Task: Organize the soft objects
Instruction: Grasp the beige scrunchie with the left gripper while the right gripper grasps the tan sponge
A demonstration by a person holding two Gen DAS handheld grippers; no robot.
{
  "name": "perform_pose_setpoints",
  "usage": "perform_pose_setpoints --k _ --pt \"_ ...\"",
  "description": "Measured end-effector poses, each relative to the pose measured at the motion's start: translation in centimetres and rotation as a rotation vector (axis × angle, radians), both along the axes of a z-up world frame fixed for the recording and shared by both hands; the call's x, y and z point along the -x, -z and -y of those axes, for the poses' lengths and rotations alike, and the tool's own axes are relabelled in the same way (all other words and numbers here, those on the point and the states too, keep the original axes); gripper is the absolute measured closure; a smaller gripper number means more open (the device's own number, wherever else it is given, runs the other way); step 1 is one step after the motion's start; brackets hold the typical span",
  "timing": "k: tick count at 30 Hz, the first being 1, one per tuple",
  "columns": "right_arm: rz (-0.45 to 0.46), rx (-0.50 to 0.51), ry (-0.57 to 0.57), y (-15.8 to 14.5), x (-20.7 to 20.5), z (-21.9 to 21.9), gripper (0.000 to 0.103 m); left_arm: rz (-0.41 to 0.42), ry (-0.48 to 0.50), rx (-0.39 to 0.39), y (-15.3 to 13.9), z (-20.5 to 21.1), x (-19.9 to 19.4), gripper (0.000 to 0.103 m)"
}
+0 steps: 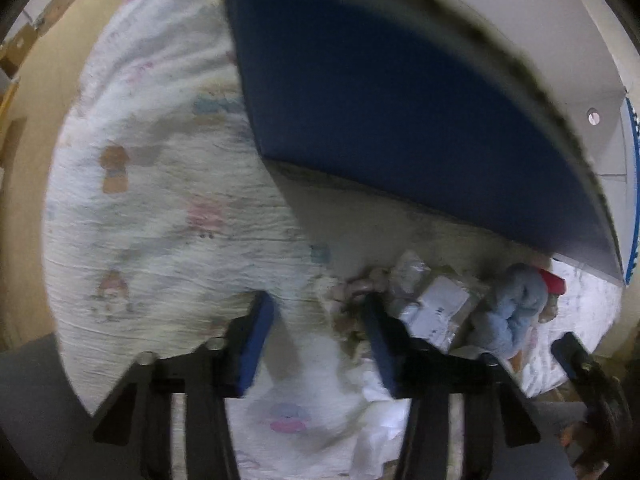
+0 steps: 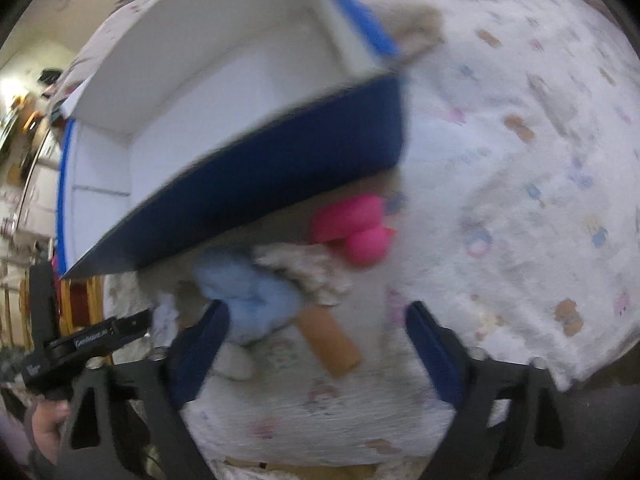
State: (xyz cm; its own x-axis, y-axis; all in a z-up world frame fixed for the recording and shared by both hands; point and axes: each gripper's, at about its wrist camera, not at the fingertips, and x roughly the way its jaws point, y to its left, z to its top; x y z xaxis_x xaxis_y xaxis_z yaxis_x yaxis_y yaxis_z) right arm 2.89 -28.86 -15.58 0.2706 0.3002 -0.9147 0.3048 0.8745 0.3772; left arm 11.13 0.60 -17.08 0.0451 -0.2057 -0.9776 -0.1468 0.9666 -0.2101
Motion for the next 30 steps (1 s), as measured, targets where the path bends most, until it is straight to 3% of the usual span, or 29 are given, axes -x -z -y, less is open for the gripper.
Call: perform_pose_setpoints --k 1,3,4,5,10,15,21,23,30 --pt "-0.017 -0.004 0.014 0.4 0.0 0.4 0.022 -0.007 -0.006 0.028 0.3 0.1 0.0 0.093" --pt "-0.056 -0.036 0.032 1.4 0.0 1.0 0.03 -0.02 -0.009 0.097 0.5 0.5 -0.2 0.095" --pt "-0.064 -0.046 0.028 1.7 0.0 1.0 0.041 -0.017 -0.007 0.101 0.6 0.7 -0.6 0.096" --pt "-0.074 -0.045 0.013 1.8 0.0 0.7 0.046 -0.009 0.001 0.096 0.6 0.8 -0.6 0.097" --pt "-0.113 0.037 -0.087 2.9 -0.3 -1.6 0.046 0.043 0.032 0.056 -0.2 1.4 -0.2 0.097" --pt "-0.123 0.119 -0.166 3.5 -0.4 -4.0 0.046 0.13 0.0 -0.015 -1.9 -0.2 0.1 0.097" --pt "-0.114 0.164 -0.235 4.1 -0.6 -7.0 0.076 0.21 -0.039 -0.04 -5.0 -1.6 1.3 0.097" --pt "-0.099 0.164 -0.254 3.9 -0.4 -7.7 0.09 0.239 -0.023 -0.035 -6.3 -1.7 2.2 0.097" --pt "-0.028 0.135 -0.265 1.7 1.3 -8.2 0.095 0.31 -0.002 -0.115 -7.1 -0.2 4.4 0.097"
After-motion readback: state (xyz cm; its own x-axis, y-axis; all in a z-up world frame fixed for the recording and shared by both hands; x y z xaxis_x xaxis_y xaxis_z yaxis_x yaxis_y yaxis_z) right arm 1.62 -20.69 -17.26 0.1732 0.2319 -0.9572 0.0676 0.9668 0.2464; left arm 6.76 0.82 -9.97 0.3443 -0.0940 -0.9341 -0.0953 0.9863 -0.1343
